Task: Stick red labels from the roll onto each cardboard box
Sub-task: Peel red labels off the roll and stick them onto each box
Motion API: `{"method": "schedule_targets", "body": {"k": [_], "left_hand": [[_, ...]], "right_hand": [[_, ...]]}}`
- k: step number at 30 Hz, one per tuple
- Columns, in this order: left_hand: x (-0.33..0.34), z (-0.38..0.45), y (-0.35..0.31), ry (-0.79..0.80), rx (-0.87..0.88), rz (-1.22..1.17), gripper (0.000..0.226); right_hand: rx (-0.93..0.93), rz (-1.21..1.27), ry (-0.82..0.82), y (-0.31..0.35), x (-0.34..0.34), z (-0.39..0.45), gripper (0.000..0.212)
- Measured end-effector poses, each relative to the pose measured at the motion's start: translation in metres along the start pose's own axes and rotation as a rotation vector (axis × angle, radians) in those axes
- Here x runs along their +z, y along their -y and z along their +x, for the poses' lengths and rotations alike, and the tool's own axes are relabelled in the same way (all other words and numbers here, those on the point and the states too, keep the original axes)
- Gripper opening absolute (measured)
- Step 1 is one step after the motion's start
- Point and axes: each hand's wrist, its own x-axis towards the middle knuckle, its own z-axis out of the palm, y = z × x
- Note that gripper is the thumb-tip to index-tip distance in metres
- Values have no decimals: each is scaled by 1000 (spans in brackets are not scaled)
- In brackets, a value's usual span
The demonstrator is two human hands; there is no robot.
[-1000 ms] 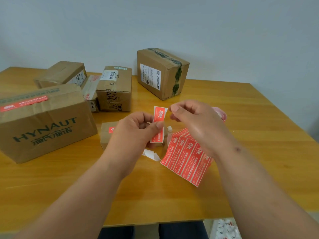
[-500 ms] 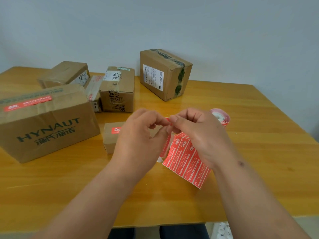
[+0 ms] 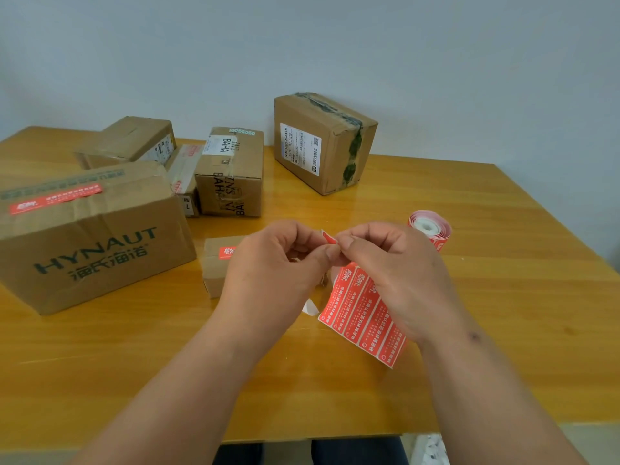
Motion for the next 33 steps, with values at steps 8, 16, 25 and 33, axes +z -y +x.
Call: {"method": "schedule_targets", "body": {"k": [8,16,25,33], "left_hand": [[0,0,-3,-28,9,29,7],[0,0,-4,-55,101,228,8],[-1,0,-6,-61,112,294,16],[-1,1,-6,-69,41,179,19]], "right_hand": [[-5,-29,-20,2,1,1,19],[-22,-68,-41,3,2,0,16],[-123,-282,-92,-2,7,3,20],[-146,-319,-110,-2,9,3,22]]}}
